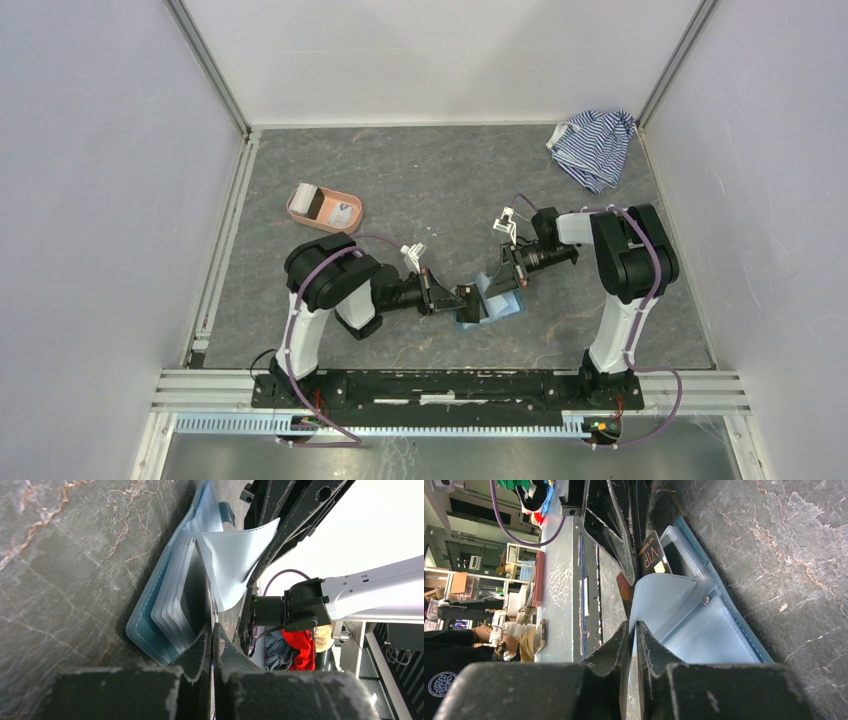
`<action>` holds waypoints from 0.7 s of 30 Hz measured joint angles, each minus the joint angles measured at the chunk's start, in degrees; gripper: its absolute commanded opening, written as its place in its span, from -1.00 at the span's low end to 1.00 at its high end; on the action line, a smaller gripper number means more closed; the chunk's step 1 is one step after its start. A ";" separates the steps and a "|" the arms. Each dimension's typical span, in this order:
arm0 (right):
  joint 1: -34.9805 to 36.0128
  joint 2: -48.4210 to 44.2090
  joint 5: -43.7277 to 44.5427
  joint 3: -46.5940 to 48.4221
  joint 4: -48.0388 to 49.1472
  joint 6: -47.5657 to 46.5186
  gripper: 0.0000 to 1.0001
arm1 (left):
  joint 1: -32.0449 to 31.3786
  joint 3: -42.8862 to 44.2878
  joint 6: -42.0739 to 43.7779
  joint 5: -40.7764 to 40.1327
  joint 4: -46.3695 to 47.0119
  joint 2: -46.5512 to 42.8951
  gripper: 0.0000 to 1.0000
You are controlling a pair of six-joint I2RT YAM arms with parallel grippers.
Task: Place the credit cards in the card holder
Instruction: Insert the credit card into the card holder.
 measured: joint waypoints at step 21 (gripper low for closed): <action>-1.79 -5.33 9.14 -4.85 14.12 13.25 -0.26 | 0.00 2.71 -5.46 1.44 0.02 2.95 -0.96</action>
